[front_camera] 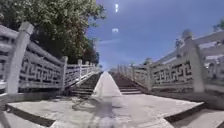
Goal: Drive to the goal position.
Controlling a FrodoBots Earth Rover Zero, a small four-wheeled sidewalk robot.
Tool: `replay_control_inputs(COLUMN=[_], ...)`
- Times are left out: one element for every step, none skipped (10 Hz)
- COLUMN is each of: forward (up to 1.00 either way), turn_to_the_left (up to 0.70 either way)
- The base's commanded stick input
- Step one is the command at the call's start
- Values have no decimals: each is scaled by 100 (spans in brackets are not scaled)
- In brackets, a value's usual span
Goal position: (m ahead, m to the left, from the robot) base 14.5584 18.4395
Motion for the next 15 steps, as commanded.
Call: replay_control_inputs(forward=[45, 45, 45, 45, 45, 45, 45, 45, 45, 45, 45, 45, 45, 45, 45], turn_to_the_left=[0, 0, 0, 0, 0, 0, 0, 0, 0, 0, 0, 0, 0, 0, 0])
